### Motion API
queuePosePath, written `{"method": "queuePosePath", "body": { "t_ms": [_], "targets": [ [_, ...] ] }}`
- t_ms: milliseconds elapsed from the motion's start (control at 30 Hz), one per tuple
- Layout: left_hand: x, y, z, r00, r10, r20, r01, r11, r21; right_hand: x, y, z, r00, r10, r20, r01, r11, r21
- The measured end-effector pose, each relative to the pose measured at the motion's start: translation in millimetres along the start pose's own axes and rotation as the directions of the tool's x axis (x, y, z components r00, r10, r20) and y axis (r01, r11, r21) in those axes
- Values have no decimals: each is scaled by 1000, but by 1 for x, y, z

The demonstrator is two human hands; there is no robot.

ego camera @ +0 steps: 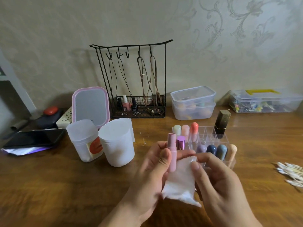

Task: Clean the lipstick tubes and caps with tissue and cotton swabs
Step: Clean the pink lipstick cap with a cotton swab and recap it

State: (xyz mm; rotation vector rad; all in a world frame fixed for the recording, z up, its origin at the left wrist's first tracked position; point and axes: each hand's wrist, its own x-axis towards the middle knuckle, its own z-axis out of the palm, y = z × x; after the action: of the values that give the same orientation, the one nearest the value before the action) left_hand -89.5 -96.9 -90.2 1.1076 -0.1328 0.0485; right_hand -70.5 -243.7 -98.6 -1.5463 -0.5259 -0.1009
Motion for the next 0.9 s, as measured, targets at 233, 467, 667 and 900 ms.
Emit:
{"method": "queuePosePath", "body": {
  "t_ms": [233, 467, 667, 900],
  "targets": [
    [3, -1, -3, 991, 68, -113, -56, 993, 105, 6, 6, -5, 970, -147, -196, 123, 984, -128],
    [1, -6, -3, 1000, 7, 23, -7, 999, 41, 8, 3, -9, 901, -352, -254, 259, 905, -337],
    [1, -8, -4, 1000, 3, 4, -3, 1000, -30, 3, -1, -11, 761, -647, -56, 488, 627, -608],
    [1, -14, 1, 996, 29, -82, -26, 999, 33, 6, 0, -9, 880, -468, -78, 310, 691, -653]
  ]
}}
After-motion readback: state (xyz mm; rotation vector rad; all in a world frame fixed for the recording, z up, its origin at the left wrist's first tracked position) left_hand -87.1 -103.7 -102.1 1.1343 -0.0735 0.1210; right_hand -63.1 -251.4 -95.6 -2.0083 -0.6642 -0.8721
